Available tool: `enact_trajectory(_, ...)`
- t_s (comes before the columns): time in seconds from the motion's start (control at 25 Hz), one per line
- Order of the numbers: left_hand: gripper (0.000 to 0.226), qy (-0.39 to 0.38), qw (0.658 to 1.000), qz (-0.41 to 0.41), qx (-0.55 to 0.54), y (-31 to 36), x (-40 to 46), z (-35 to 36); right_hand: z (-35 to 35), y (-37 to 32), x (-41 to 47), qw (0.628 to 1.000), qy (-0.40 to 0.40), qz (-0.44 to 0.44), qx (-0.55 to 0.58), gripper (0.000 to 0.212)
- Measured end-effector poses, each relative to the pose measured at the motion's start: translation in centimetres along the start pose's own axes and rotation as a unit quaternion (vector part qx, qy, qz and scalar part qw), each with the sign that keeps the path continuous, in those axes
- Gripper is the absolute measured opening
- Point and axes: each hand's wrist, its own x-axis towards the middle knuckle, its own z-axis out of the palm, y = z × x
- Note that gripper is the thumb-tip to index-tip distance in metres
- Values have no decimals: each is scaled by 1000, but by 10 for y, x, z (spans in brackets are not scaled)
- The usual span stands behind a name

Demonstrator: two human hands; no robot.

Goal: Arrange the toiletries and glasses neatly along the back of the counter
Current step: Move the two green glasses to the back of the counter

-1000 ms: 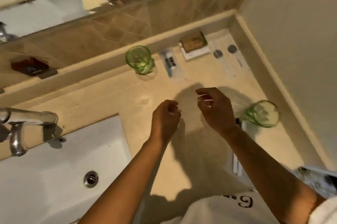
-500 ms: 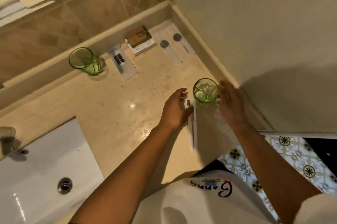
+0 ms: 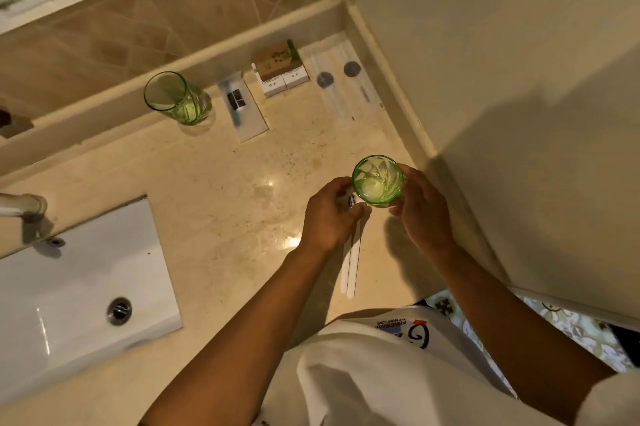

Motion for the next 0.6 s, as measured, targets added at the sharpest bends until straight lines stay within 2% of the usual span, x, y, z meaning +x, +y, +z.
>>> enact_trajectory(0.2,45,44,997,-3,-57,-1,2,-29,24,-19,2,998,-21,-60,-13,44)
enact_trajectory(0.32,44,77,992,-9,-100,-14,-1,-64,48,-34,4,986,-76,-127,-81,54)
enact_trajectory(0.4,46,110,985,-18,-133,-28,-7,-93,72,-51,6,969,-124,-173,-128,54)
enact_trajectory(0.48,46,150,972,-32,-179,-43,-14,-126,108,-69,8,940,-171,-242,-166,65)
enact_trajectory(0.6,44,200,953,-49,-224,-67,-19,-180,174,-95,7,920,-228,-258,-188,68)
